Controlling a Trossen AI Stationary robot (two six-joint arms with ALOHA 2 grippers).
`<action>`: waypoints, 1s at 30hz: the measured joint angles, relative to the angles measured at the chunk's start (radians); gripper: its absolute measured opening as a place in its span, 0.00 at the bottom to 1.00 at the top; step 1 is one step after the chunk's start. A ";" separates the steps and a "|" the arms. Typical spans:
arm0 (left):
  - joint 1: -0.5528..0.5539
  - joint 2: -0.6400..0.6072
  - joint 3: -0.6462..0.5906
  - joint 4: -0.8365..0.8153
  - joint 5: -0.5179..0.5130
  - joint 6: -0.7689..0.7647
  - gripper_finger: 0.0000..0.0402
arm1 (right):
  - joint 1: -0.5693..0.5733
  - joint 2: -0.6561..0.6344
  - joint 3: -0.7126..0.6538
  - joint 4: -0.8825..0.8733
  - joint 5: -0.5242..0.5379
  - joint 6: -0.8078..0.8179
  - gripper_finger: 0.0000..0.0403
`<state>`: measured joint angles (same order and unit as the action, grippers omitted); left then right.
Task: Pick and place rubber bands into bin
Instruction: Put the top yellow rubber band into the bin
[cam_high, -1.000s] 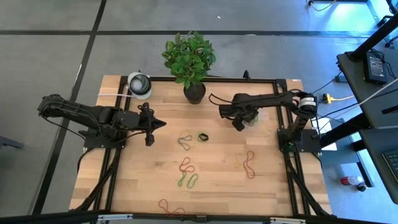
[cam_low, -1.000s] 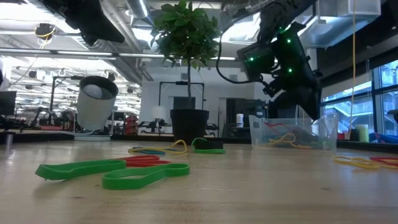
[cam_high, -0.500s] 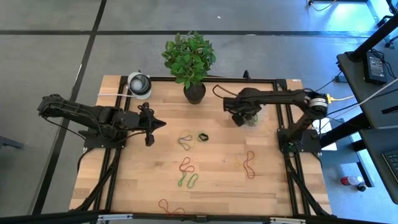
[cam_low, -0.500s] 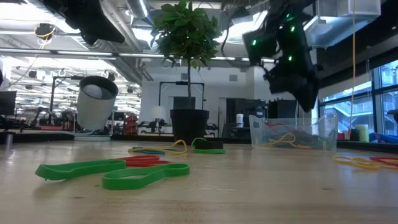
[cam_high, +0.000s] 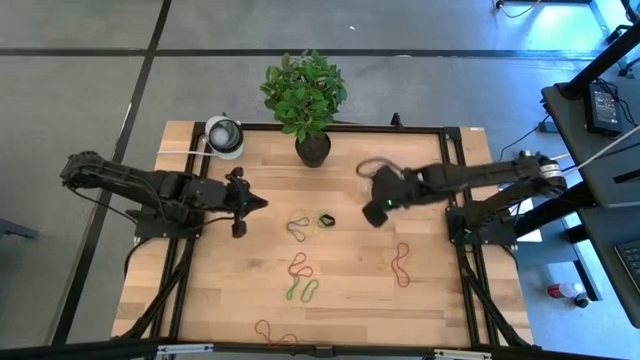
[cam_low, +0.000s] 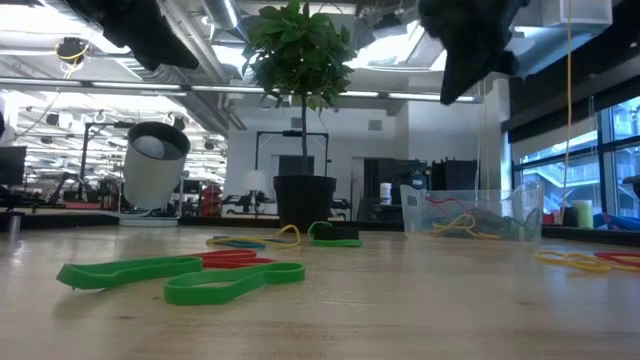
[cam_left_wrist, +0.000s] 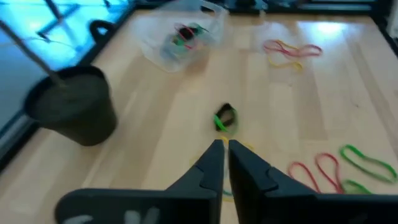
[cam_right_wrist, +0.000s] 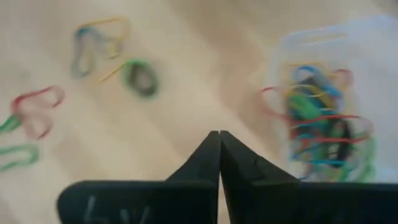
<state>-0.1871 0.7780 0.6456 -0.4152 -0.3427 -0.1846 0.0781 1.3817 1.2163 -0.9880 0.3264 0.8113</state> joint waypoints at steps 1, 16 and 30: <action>0.000 0.008 0.000 -0.001 0.013 -0.001 0.07 | 0.032 0.001 0.000 0.007 0.000 0.006 0.02; -0.001 0.280 0.008 0.117 0.098 -0.081 0.33 | 0.499 -0.021 -0.217 0.248 0.035 0.294 0.01; 0.134 0.637 0.259 -0.026 0.027 -0.158 0.33 | 0.607 -0.283 -0.675 0.577 -0.005 0.410 0.00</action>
<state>-0.0534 1.4152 0.9045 -0.4410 -0.3157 -0.3429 0.6850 1.0986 0.5414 -0.4105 0.3214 1.2210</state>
